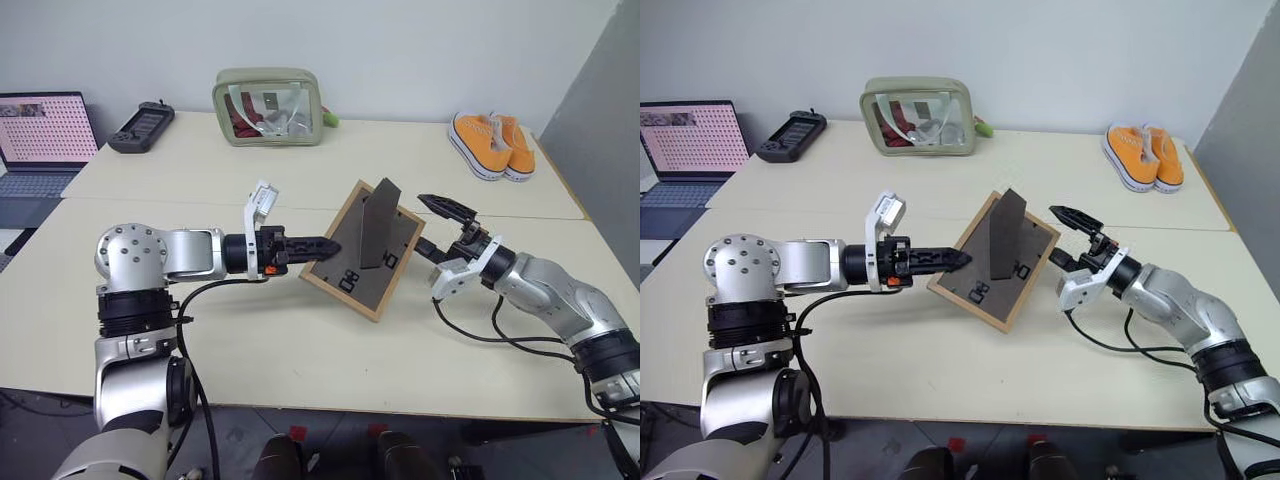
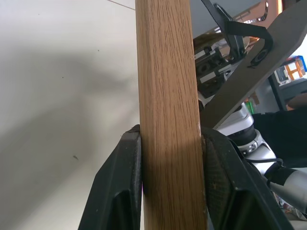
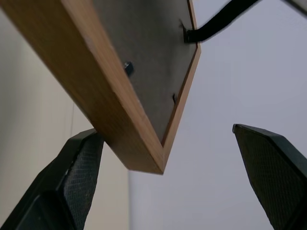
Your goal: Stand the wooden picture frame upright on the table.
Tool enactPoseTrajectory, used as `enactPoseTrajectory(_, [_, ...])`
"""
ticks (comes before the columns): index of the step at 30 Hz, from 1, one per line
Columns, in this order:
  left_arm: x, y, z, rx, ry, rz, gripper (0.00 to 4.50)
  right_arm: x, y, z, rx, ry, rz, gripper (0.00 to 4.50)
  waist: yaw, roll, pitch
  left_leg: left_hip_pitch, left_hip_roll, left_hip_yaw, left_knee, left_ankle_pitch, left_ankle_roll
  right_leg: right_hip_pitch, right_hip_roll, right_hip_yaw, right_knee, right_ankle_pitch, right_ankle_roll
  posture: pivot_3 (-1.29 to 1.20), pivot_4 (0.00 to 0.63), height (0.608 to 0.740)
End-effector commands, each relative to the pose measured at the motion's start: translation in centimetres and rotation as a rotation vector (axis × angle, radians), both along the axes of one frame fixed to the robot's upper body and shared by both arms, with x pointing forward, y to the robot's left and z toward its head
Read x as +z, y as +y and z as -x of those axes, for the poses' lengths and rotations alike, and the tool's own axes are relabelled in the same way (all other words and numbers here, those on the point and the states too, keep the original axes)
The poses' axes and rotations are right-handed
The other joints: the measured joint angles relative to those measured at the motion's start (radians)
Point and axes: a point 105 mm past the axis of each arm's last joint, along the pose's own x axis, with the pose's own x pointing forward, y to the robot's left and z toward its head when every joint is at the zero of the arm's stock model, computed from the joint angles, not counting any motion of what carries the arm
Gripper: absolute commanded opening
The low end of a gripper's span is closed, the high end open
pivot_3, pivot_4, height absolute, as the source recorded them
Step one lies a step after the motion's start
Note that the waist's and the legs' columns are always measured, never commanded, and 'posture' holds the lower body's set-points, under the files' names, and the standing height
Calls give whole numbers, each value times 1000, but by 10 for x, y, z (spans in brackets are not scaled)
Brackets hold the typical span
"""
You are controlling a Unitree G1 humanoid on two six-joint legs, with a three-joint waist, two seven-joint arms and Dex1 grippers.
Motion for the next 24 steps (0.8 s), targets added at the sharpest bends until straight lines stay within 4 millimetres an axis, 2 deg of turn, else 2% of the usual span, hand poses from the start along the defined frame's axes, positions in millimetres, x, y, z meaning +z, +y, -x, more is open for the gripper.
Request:
enactPoseTrajectory(1, [19,1,1,-18,-18,41,1321,14,5,9,83,-193,-10,4447,1,0,0,0,0,0,0,0,0,0,0,0,0,0,0,0,150,740])
enactPoseTrajectory(4, [21,1,1,-19,-13,36,1321,14,6,10,107,-237,-18,4447,1,0,0,0,0,0,0,0,0,0,0,0,0,0,0,0,150,740])
enactPoseTrajectory(15, [23,-8,6,-47,-10,40,1321,3,20,0,128,-231,-11,4447,0,0,0,0,0,0,0,0,0,0,0,0,1,0,0,0,150,740])
enactPoseTrajectory(21, [24,-8,7,-47,-8,39,1321,7,16,-2,136,-238,-16,4447,0,0,0,0,0,0,0,0,0,0,0,0,1,0,0,0,150,740])
enactPoseTrajectory(24, [24,-8,7,-45,-7,39,1321,7,12,-3,134,-237,-17,3957,0,0,0,0,-1,0,0,0,0,0,0,0,1,0,0,0,150,740])
